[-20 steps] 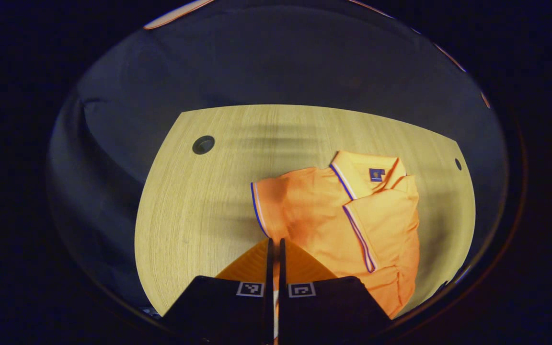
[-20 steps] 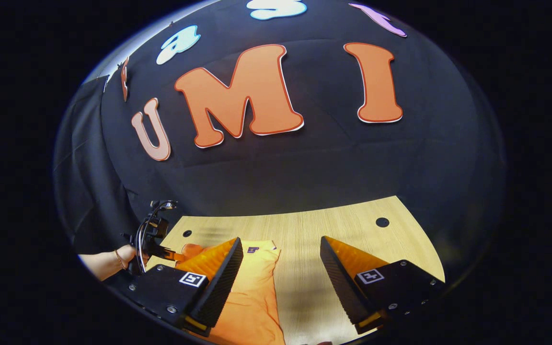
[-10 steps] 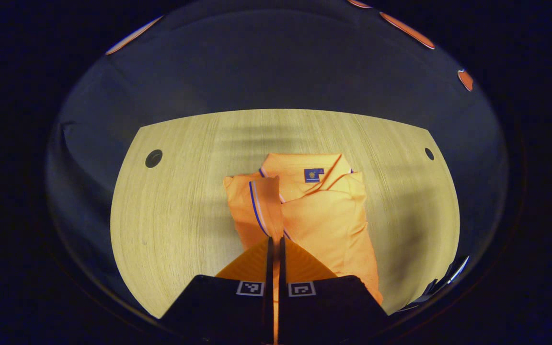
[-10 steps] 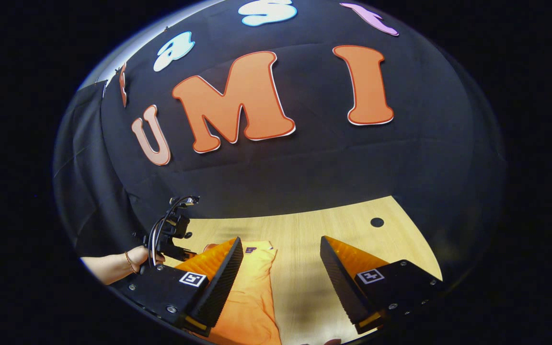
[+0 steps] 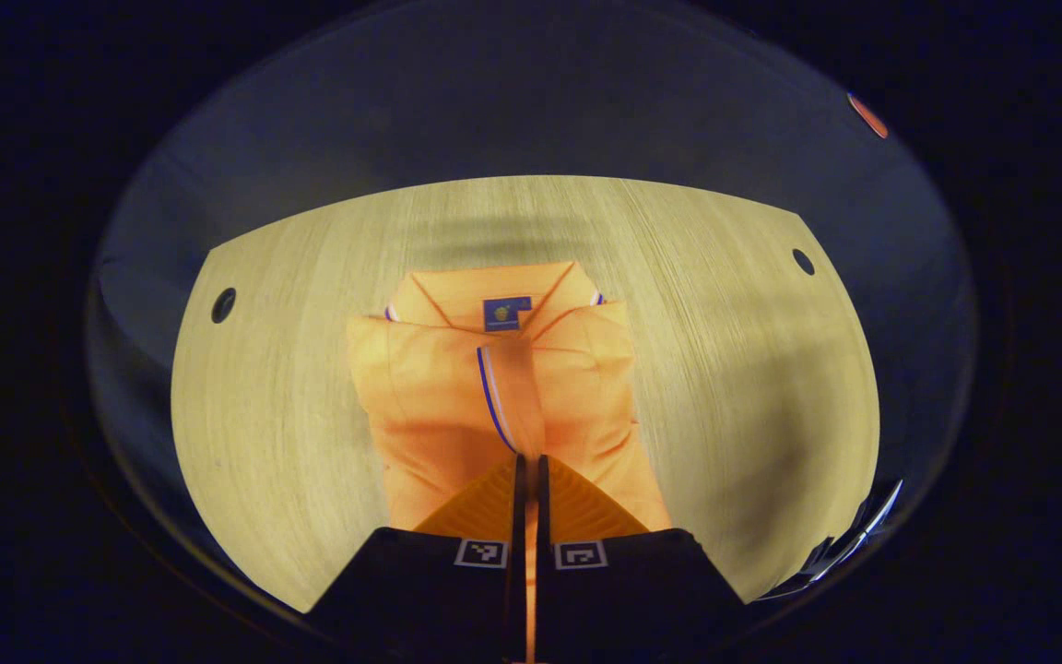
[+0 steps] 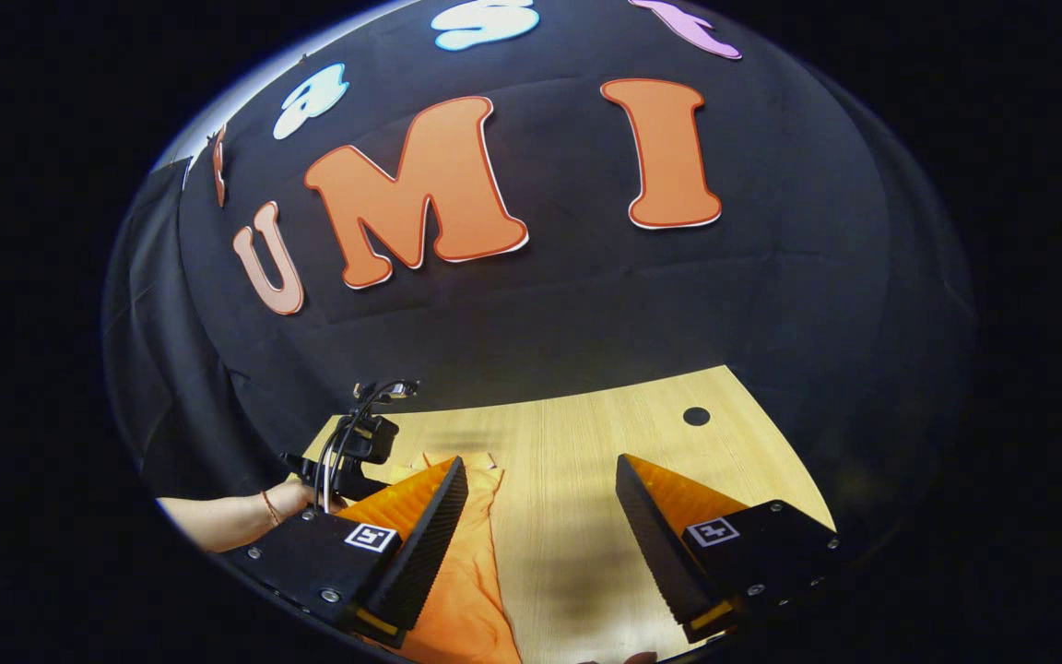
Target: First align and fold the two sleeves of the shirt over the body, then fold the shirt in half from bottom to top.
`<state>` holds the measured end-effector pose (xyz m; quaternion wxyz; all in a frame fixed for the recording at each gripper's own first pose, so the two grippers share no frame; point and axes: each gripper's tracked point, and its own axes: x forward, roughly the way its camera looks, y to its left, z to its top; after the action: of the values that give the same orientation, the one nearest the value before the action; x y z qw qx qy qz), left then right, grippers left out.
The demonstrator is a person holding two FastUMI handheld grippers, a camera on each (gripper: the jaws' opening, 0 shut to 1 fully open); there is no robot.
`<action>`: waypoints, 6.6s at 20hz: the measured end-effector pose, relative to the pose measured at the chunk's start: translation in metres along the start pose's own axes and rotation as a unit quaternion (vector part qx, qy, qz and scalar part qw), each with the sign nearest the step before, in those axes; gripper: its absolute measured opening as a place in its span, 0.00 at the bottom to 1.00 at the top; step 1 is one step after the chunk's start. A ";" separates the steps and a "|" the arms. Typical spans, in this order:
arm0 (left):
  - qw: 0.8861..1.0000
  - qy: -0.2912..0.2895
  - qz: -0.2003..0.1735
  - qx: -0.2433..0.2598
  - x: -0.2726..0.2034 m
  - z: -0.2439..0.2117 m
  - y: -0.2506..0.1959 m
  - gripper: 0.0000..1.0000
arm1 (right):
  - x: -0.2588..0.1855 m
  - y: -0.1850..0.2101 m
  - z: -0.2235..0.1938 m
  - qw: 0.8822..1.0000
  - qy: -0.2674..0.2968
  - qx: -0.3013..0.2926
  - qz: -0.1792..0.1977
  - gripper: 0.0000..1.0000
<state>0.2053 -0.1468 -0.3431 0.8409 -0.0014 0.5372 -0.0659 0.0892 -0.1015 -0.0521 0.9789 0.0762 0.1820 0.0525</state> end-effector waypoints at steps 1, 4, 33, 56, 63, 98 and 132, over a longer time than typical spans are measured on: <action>1.000 0.006 -0.003 0.001 0.005 -0.002 -0.006 0.04 | 0.001 -0.001 -0.002 1.000 0.002 0.001 -0.002 0.99; 1.000 0.011 -0.027 0.004 0.013 -0.006 -0.022 0.11 | 0.000 -0.007 -0.006 1.000 0.009 0.002 -0.007 0.99; 0.988 -0.126 0.077 0.049 -0.144 -0.108 0.153 0.98 | 0.019 0.111 -0.119 0.990 0.120 -0.077 0.019 0.99; 0.995 0.080 0.037 -0.038 -0.099 -0.394 0.122 0.98 | -0.107 0.082 -0.410 0.881 0.465 -0.083 -0.014 0.99; 0.994 0.094 0.054 -0.017 -0.086 -0.410 0.114 0.98 | -0.107 0.072 -0.432 0.865 0.485 -0.117 -0.047 0.97; 0.998 -0.030 -0.001 -0.054 -0.132 -0.319 0.095 0.01 | -0.091 0.103 -0.344 0.913 0.405 -0.055 -0.002 0.00; 0.980 -0.198 -0.005 -0.033 -0.085 0.057 0.147 0.01 | 0.185 0.109 -0.100 0.978 0.197 -0.059 -0.035 0.00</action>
<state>0.2377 0.0042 -0.2534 0.9298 -0.0443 0.3618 -0.0506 0.2164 0.0432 -0.1904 0.9277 0.0003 0.3709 0.0425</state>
